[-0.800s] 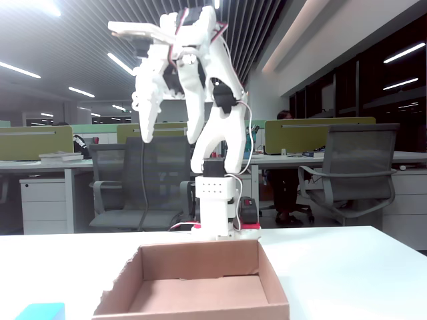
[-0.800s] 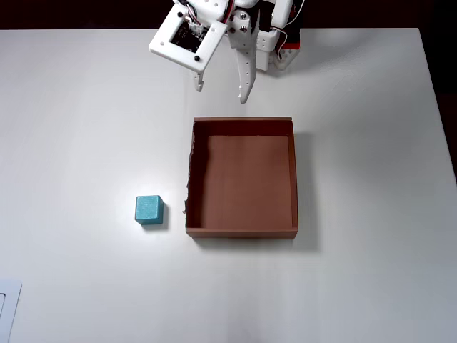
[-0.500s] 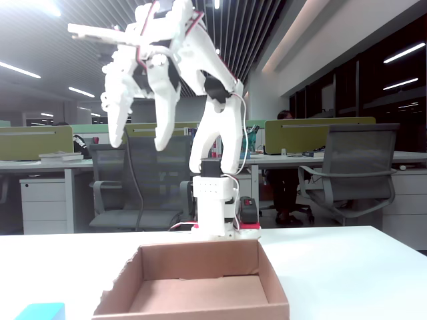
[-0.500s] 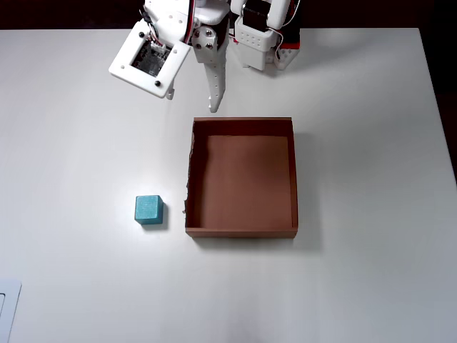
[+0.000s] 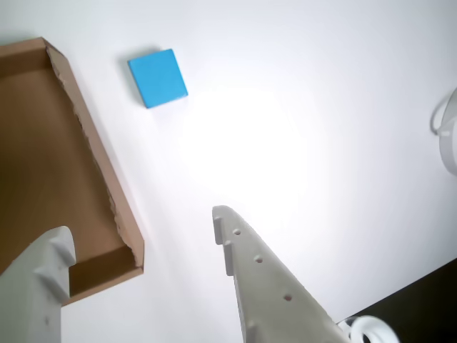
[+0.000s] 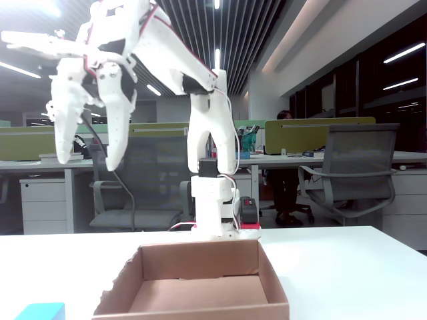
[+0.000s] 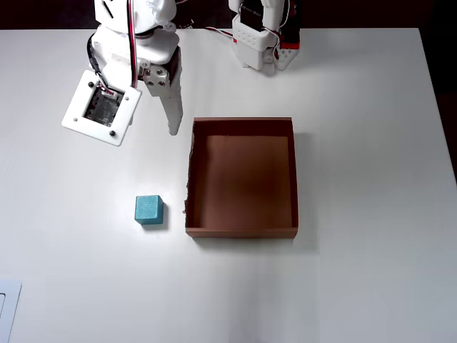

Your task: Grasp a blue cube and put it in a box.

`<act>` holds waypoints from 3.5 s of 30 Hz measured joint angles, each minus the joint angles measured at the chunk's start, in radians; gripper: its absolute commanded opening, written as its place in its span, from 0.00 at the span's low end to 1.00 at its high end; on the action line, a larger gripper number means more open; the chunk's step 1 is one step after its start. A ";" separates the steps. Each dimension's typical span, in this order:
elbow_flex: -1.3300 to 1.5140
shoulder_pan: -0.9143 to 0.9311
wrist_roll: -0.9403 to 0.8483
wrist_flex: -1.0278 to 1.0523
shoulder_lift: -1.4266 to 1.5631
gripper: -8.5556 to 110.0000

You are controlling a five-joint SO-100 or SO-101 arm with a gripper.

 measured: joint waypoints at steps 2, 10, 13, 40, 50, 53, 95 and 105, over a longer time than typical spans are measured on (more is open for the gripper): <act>-0.026 0.000 -0.005 -0.015 -0.044 0.28; -0.130 0.008 -0.023 -0.095 -0.225 0.28; -0.167 0.008 -0.035 -0.115 -0.285 0.28; -0.353 -0.066 -0.038 -0.181 -0.604 0.30; -0.354 -0.055 -0.040 -0.164 -0.658 0.34; -0.354 -0.052 -0.040 -0.173 -0.664 0.33; -0.354 -0.041 -0.040 -0.232 -0.744 0.23; -0.351 -0.041 -0.040 -0.249 -0.744 0.20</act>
